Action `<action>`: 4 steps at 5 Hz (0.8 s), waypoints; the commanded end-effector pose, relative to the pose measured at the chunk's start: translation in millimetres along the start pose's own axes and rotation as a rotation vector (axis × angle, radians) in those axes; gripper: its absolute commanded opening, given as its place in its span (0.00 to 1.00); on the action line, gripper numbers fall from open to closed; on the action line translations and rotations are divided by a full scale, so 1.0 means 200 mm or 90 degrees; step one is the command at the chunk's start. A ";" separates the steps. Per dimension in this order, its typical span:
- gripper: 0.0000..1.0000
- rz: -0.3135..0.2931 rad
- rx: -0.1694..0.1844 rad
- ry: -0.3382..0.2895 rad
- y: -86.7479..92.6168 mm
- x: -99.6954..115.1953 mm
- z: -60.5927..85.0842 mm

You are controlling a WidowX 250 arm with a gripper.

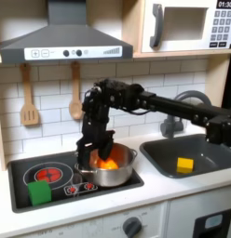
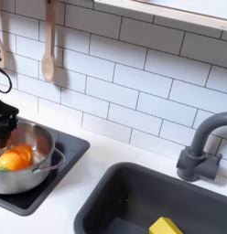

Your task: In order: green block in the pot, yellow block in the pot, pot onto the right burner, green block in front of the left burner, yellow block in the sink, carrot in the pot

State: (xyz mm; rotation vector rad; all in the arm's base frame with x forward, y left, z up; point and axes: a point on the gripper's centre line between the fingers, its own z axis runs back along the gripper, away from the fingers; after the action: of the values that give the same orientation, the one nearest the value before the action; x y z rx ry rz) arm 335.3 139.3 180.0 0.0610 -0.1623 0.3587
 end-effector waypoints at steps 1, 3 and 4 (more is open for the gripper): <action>1.00 -0.002 0.001 0.016 0.00 -0.04 -0.05; 1.00 -0.009 0.000 0.028 0.00 -0.07 -0.08; 1.00 -0.008 0.000 0.021 -0.01 -0.06 -0.06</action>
State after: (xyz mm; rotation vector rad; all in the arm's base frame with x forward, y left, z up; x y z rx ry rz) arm 324.6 135.5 161.5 0.0540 -0.1116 0.3497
